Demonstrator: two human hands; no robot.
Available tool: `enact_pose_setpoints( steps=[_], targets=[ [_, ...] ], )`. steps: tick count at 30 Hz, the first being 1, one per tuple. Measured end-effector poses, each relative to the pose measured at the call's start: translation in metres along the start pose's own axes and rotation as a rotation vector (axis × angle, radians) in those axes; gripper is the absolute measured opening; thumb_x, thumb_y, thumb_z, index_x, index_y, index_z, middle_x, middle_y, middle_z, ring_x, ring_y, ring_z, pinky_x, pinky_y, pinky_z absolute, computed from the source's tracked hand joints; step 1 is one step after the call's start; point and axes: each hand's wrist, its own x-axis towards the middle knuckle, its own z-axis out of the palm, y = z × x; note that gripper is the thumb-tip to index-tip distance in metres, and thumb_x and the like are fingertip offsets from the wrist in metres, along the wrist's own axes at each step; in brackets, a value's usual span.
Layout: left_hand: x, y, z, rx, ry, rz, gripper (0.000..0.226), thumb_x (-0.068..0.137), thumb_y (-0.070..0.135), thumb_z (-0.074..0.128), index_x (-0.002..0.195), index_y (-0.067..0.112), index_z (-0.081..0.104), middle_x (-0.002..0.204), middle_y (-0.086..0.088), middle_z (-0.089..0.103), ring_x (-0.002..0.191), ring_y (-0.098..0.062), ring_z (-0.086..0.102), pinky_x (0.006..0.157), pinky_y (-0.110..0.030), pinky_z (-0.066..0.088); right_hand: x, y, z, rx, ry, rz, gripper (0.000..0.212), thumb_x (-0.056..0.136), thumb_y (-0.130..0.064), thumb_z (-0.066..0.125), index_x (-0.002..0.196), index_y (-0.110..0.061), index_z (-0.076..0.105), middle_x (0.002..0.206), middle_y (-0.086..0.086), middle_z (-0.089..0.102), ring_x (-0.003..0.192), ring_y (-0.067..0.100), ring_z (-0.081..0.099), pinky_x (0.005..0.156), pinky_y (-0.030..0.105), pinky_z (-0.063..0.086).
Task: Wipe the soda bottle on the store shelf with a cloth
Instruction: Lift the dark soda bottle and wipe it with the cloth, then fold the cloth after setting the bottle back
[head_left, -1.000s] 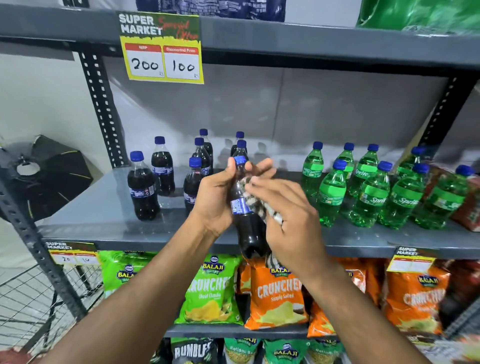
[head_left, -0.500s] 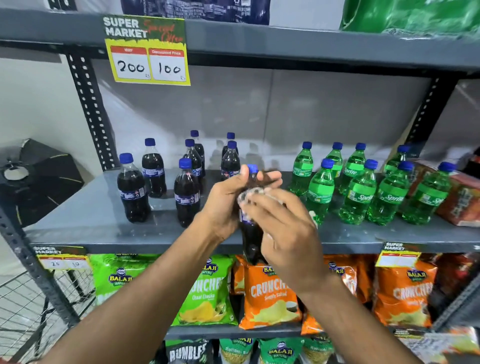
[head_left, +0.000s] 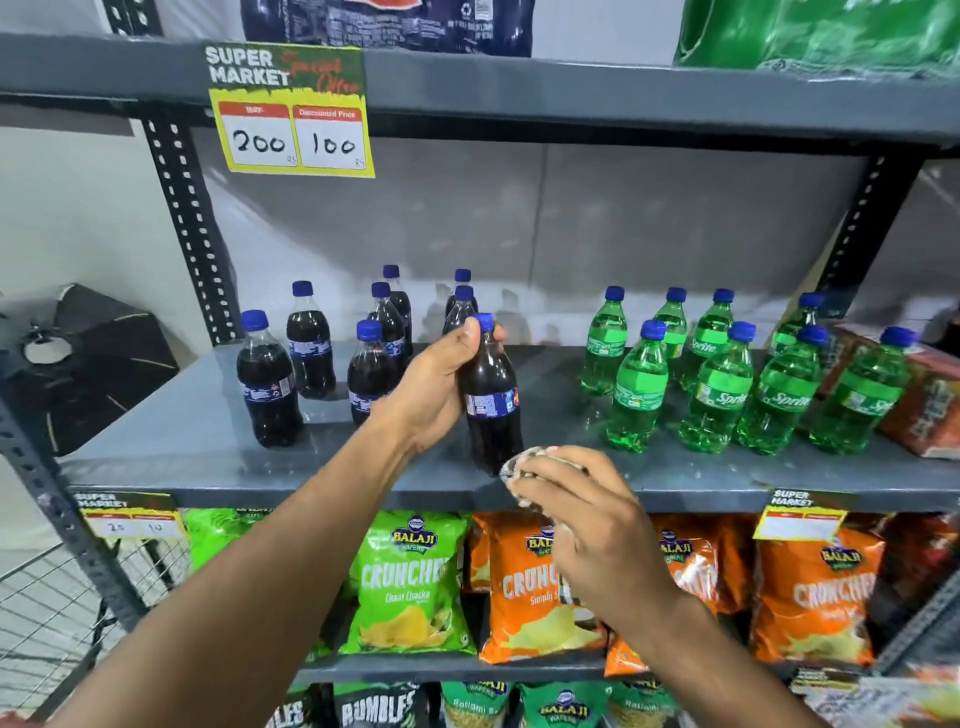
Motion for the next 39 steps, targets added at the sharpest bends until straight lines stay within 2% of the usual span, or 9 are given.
enact_pose_setpoints(
  steps=[4, 11, 16, 24, 27, 29, 34, 37, 39],
  targets=[
    [0.011, -0.003, -0.015, 0.115, 0.022, -0.025, 0.032, 0.086, 0.041, 0.063, 0.105, 0.019, 0.077, 0.106, 0.003, 0.075, 0.096, -0.009, 0.066, 0.083, -0.027, 0.054, 0.003, 0.013, -0.002, 0.045, 0.038, 0.087, 0.070, 0.058, 0.033, 0.057, 0.110, -0.009, 0.077, 0.117, 0.001, 0.072, 0.112, 0.023, 0.057, 0.102, 0.029, 0.048],
    [0.014, -0.009, -0.022, 0.112, 0.059, -0.015, 0.028, 0.102, 0.020, 0.048, 0.119, 0.010, 0.068, 0.110, 0.002, 0.073, 0.099, -0.007, 0.064, 0.085, -0.022, 0.052, 0.029, 0.028, -0.005, 0.114, 0.059, 0.222, 0.072, 0.065, 0.032, 0.058, 0.116, -0.015, 0.077, 0.120, -0.007, 0.070, 0.116, 0.019, 0.060, 0.107, 0.015, 0.040],
    [0.012, -0.007, -0.020, 0.278, 0.042, -0.006, 0.028, 0.103, 0.025, 0.048, 0.120, 0.019, 0.070, 0.104, 0.007, 0.075, 0.102, -0.006, 0.063, 0.089, -0.023, 0.049, 0.043, 0.036, -0.008, 0.130, 0.125, 0.278, 0.071, 0.066, 0.031, 0.059, 0.112, -0.019, 0.078, 0.117, -0.012, 0.069, 0.112, 0.016, 0.062, 0.102, 0.001, 0.028],
    [0.011, -0.005, -0.023, 0.403, 0.049, 0.009, 0.034, 0.101, 0.030, 0.051, 0.131, 0.019, 0.064, 0.113, 0.007, 0.074, 0.115, -0.005, 0.061, 0.094, -0.020, 0.048, 0.048, 0.039, -0.006, 0.157, 0.144, 0.290, 0.072, 0.066, 0.031, 0.055, 0.112, -0.019, 0.078, 0.117, -0.012, 0.068, 0.114, 0.013, 0.061, 0.103, 0.003, 0.032],
    [0.008, 0.001, -0.016, 0.445, 0.068, 0.012, 0.038, 0.103, 0.023, 0.049, 0.140, 0.017, 0.054, 0.134, -0.003, 0.064, 0.126, -0.011, 0.055, 0.110, -0.027, 0.039, 0.051, 0.035, -0.007, 0.171, 0.134, 0.302, 0.071, 0.068, 0.031, 0.055, 0.113, -0.019, 0.077, 0.118, -0.012, 0.068, 0.116, 0.012, 0.060, 0.104, 0.005, 0.034],
    [0.002, 0.009, -0.008, 0.458, 0.107, 0.037, 0.043, 0.103, 0.022, 0.050, 0.145, 0.015, 0.045, 0.138, -0.002, 0.060, 0.120, -0.005, 0.057, 0.115, -0.029, 0.034, 0.054, 0.031, -0.010, 0.195, 0.136, 0.306, 0.070, 0.070, 0.031, 0.055, 0.113, -0.019, 0.077, 0.118, -0.010, 0.069, 0.116, 0.011, 0.061, 0.104, 0.007, 0.036],
    [-0.041, 0.039, 0.016, 0.600, 0.145, 0.232, 0.047, 0.099, 0.023, 0.058, 0.143, 0.016, 0.044, 0.136, 0.000, 0.059, 0.110, 0.012, 0.058, 0.089, -0.009, 0.045, 0.074, 0.012, -0.028, 0.318, 0.189, 0.311, 0.049, 0.078, 0.015, 0.074, 0.116, -0.017, 0.075, 0.111, -0.007, 0.071, 0.106, -0.009, 0.061, 0.093, 0.006, 0.044],
    [-0.079, 0.043, 0.020, 0.625, 0.084, 0.194, 0.045, 0.088, 0.030, 0.067, 0.129, 0.017, 0.053, 0.113, 0.001, 0.067, 0.098, 0.000, 0.066, 0.087, -0.020, 0.050, 0.085, -0.012, -0.033, 0.435, 0.176, 0.302, 0.044, 0.077, 0.002, 0.080, 0.112, -0.023, 0.074, 0.106, -0.008, 0.072, 0.099, 0.001, 0.067, 0.088, 0.020, 0.054],
    [-0.101, 0.044, 0.013, 0.554, 0.063, 0.104, 0.046, 0.085, 0.037, 0.069, 0.120, 0.009, 0.056, 0.101, -0.002, 0.068, 0.087, -0.009, 0.068, 0.080, -0.030, 0.054, 0.090, -0.029, -0.028, 0.472, 0.162, 0.260, 0.039, 0.074, 0.003, 0.081, 0.106, -0.021, 0.077, 0.100, -0.009, 0.072, 0.094, 0.004, 0.068, 0.084, 0.019, 0.054]
  ],
)
